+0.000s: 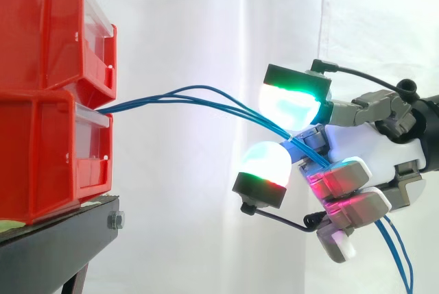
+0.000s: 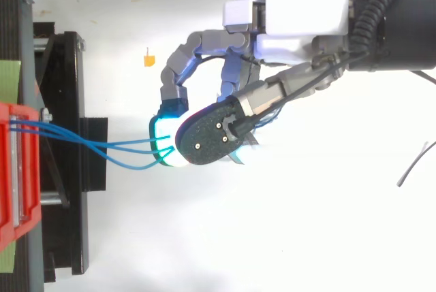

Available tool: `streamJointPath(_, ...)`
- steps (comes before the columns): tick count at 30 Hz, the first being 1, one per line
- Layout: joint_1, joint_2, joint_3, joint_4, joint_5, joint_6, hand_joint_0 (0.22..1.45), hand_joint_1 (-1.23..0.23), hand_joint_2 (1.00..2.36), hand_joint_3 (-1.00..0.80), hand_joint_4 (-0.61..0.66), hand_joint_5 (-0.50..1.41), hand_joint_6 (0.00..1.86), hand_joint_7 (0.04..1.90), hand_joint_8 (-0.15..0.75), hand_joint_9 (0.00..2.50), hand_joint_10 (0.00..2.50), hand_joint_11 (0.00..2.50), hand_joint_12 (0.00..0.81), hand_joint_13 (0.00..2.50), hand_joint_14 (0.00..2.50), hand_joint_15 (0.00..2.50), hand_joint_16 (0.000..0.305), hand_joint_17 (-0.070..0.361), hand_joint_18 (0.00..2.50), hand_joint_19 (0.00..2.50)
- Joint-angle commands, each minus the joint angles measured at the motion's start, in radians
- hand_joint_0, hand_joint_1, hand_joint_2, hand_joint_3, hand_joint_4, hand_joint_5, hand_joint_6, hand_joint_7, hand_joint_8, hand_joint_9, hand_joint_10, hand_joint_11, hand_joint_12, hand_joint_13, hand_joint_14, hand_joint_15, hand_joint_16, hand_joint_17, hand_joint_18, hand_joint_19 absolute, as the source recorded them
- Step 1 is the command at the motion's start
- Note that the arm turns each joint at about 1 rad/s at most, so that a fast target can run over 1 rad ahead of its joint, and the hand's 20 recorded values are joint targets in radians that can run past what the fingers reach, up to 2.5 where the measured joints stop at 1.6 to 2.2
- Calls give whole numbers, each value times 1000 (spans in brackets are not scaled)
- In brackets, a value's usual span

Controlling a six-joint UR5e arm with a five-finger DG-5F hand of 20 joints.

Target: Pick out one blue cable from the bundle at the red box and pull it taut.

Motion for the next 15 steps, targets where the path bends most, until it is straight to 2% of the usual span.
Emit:
streamJointPath(1,-1,0,1,0,-2,1,593,-581,1000,-500,78,-168,883,812,280,1326,22,950,375,1296,27,887,55,125,938,660)
streamJointPath(10,-7,0,1,0,-8,1,624,-652,1014,-310,40,-161,921,837,284,1334,23,966,371,1300,27,887,55,123,943,659)
streamJointPath(15,-10,0,4,0,-35,13,626,-666,1014,-307,52,-162,926,824,285,1330,22,960,371,1295,28,887,54,122,939,660)
